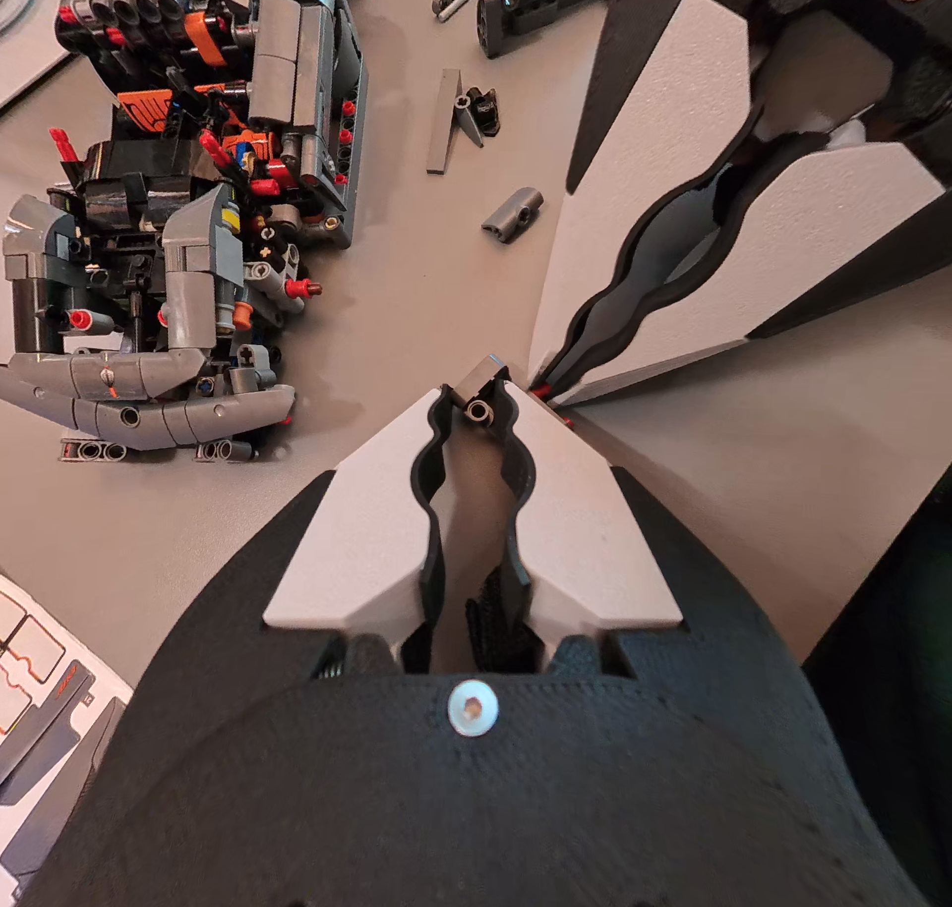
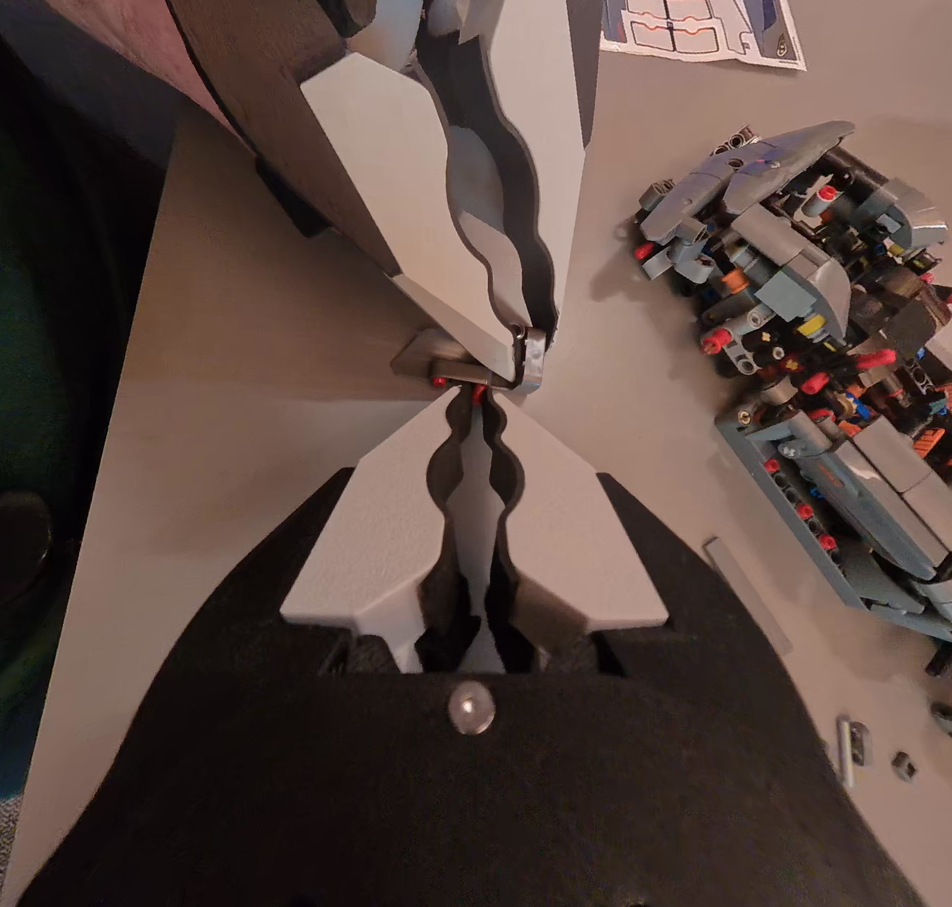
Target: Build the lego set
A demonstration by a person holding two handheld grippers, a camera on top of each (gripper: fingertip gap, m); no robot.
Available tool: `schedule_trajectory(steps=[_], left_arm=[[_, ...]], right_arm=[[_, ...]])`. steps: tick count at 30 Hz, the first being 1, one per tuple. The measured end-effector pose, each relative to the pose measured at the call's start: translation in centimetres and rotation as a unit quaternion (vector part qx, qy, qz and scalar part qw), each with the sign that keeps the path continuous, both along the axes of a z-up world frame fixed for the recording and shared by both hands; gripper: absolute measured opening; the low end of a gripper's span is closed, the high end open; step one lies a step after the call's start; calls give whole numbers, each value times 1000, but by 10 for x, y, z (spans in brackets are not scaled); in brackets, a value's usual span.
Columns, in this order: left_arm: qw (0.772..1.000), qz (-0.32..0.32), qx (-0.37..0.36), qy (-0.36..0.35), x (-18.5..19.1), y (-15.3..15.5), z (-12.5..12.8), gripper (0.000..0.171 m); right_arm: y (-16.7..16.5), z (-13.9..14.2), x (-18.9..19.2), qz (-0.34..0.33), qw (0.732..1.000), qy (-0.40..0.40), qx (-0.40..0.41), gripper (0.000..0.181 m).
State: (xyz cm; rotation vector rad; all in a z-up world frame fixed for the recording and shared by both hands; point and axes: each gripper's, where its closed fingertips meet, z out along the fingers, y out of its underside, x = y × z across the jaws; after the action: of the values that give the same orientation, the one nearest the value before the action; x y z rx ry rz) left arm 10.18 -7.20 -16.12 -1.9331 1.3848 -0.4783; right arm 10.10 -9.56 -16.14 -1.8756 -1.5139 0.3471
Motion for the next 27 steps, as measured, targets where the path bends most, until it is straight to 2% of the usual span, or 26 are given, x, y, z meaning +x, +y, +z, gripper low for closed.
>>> schedule_trajectory(steps=[6, 14, 19, 21, 24, 27], left_arm=[[1000, 0, -4, -1, 0, 0, 0, 15], [1000, -8, -17, -6, 2, 1, 0, 13], [998, -18, -48, -22, 2, -2, 1, 14], [998, -21, -53, -30, 1, -1, 3, 19], [998, -17, -46, -48, -6, 1, 13, 18], [998, -12, -61, -33, -15, -4, 12, 21]], right_arm=[[0, 0, -1, 16, 1000, -12, -8, 1], [4, 7, 12, -28, 999, 26, -22, 5], [2, 4, 11, -33, 998, 33, -32, 0], [2, 1, 9, -33, 998, 33, -39, 0], [1, 0, 7, -35, 998, 34, -43, 0], [1, 0, 7, -36, 998, 28, -38, 0]])
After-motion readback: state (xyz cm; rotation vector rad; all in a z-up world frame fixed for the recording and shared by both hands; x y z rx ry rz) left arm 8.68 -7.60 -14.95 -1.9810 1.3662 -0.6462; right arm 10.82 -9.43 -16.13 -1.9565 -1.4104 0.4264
